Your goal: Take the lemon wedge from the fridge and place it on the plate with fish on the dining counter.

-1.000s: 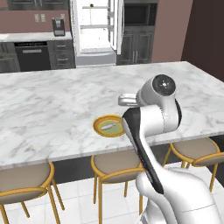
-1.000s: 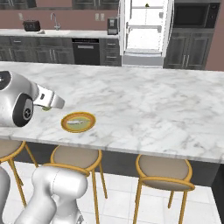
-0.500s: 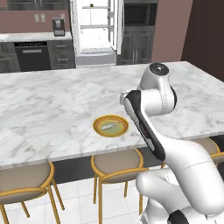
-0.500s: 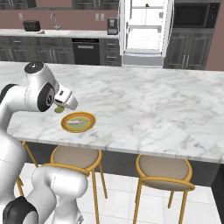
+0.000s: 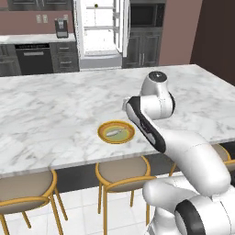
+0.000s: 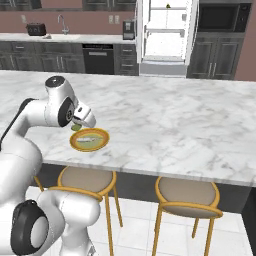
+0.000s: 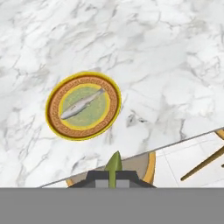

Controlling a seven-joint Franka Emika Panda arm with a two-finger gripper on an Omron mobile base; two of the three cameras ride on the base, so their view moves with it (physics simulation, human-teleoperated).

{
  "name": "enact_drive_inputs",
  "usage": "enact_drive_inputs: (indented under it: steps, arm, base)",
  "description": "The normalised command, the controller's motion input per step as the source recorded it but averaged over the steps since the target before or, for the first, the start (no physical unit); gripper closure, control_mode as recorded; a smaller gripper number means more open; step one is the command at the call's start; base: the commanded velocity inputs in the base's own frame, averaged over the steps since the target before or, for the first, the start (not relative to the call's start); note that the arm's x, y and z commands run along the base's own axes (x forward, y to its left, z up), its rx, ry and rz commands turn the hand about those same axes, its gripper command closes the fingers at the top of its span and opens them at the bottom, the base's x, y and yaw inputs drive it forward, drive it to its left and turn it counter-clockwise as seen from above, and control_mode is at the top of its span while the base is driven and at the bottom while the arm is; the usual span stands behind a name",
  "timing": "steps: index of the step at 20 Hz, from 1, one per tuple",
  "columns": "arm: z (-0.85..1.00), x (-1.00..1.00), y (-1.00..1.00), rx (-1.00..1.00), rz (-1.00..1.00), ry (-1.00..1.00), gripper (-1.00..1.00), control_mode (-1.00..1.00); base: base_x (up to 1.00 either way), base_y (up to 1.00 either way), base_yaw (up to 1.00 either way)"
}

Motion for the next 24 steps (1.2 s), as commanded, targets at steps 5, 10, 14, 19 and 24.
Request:
enact_drive_inputs:
  steps: [5,10,14,19,24]
  arm:
    - [-0.41,0.83,0.10,0.03,-0.15,0.06,1.00,-1.00]
    - [-0.19,0.68,0.33,0.07,-0.10,0.33,1.00,-1.00]
    - [-0.29,0.80,0.27,0.04,-0.09,0.32,1.00,-1.00]
    - [-0.67,0.73,0.02,0.00,-0.07,0.24,1.00,-1.00]
    - [-0.74,0.32,0.00,0.01,-0.13,0.09,1.00,-1.00]
  base:
    - [0.00,0.00,0.00]
    - [0.00,0.00,0.00]
    - [0.00,0.00,0.00]
    - [0.00,0.00,0.00]
    - [0.00,0.00,0.00]
